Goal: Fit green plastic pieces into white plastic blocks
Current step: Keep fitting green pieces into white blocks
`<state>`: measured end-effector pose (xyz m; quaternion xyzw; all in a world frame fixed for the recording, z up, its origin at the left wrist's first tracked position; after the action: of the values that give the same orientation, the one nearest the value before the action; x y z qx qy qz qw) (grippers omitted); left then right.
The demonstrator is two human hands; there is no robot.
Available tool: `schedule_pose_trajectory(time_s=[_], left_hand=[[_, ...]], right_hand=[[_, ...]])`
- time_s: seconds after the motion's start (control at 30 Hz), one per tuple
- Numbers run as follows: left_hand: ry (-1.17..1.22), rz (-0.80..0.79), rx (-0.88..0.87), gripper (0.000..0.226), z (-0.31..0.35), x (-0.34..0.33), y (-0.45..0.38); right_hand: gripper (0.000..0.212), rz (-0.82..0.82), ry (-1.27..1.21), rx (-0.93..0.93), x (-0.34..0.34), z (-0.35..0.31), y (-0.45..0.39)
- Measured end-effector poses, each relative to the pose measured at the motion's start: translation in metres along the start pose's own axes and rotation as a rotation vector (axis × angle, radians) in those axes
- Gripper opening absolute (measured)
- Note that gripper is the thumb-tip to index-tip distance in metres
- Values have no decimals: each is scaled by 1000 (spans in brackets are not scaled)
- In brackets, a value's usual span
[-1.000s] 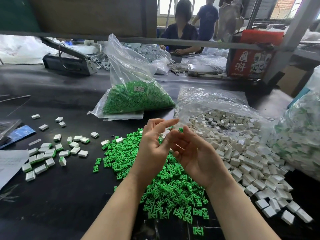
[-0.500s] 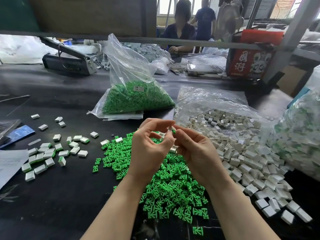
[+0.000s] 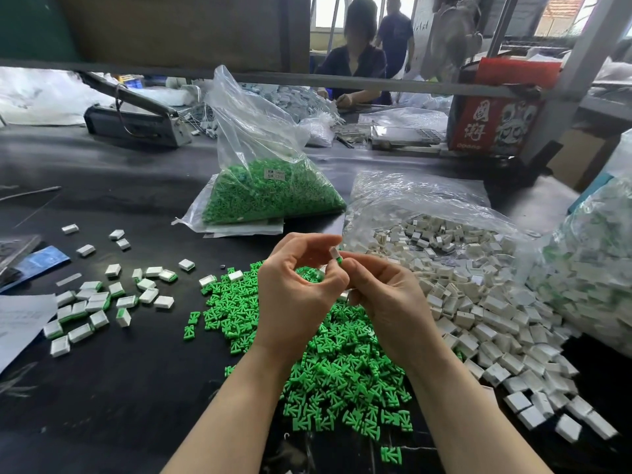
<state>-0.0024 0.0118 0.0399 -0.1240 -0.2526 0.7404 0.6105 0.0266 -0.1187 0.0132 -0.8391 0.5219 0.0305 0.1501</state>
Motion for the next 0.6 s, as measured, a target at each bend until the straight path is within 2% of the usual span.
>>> schedule_pose_trajectory(time_s=[0.2, 0.43, 0.6], left_hand=[[-71, -21, -6, 21, 1, -1, 0], [141, -40, 72, 17, -5, -2, -1], [231, -82, 75, 23, -10, -2, -2]], right_hand=[[28, -25, 9, 19, -1, -4, 1], [17, -104, 138, 42, -4, -5, 0], [22, -164, 340, 128, -14, -11, 2]])
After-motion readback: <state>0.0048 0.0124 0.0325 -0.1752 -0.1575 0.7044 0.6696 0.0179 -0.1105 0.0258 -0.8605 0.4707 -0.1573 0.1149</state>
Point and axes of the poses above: each hand's wrist, its own y-axis away from the middle knuckle, its own x-axis out of the back of the hand, z = x × y, the point moved 4 cm from there along -y, towards the middle knuckle, and after that the axes turned 10 degrees about -z, right-handed, at the moved point
